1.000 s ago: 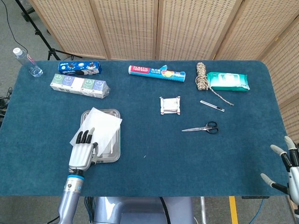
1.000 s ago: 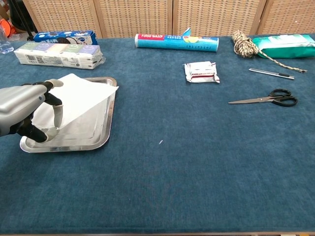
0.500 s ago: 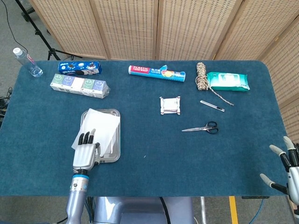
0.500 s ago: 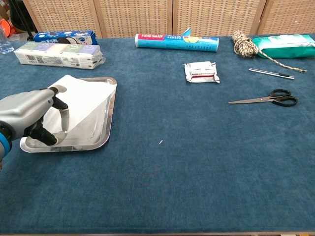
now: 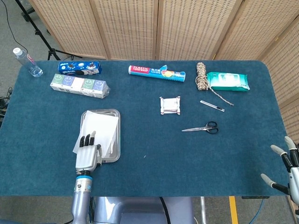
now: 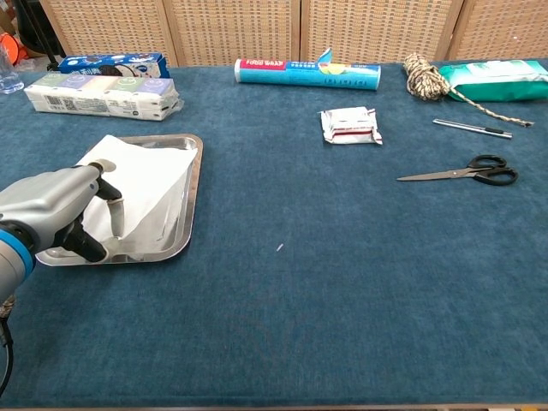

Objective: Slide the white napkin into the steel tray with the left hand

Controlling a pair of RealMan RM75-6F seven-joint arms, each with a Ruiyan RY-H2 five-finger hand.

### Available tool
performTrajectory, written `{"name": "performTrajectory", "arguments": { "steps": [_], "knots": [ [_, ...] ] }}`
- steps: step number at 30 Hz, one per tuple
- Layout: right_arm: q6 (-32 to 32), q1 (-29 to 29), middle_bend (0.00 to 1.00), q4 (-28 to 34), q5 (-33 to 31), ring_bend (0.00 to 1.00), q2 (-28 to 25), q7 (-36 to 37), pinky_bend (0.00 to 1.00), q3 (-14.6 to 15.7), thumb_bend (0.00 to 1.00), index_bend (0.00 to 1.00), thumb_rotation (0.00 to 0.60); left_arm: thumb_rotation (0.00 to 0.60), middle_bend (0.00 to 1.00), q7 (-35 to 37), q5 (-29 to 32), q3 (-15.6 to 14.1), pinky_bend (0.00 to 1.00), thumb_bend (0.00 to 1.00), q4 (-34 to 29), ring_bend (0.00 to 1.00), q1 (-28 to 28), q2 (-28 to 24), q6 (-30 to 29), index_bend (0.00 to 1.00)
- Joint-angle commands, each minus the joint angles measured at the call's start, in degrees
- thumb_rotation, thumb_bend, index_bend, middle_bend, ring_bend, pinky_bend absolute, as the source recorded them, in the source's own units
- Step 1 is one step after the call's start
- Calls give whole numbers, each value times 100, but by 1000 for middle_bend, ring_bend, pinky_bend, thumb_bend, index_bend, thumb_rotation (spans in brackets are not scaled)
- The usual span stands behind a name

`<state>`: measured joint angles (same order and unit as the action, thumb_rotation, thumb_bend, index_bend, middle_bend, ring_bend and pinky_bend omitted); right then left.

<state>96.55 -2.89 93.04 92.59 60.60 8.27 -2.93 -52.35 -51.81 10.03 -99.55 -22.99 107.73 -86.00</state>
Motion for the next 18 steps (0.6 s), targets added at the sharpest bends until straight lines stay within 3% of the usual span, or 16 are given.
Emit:
{"name": "performTrajectory", "arguments": {
  "steps": [1,4,14,18],
  "knots": [
    [3,-1,0,-2,4,0,0,1,0,2,53,207,600,600,0,19,36,11,0,434,16,0,-1,29,-8,793],
    [5,-2,0,-2,4,0,1,-1,0,0,53,207,600,600,0,58,48,18,0,417,38,0,-6,41,4,769],
    [41,-4,0,-23,15,0,22,28,0,-16,53,206,600,600,0,459,-302,-56,0,324,-38,0,-10,-98,86,151],
    [86,-14,0,-50,32,0,41,50,0,-24,53,206,600,600,0,528,-328,-89,0,299,-121,0,-15,-172,166,75]
  ]
}}
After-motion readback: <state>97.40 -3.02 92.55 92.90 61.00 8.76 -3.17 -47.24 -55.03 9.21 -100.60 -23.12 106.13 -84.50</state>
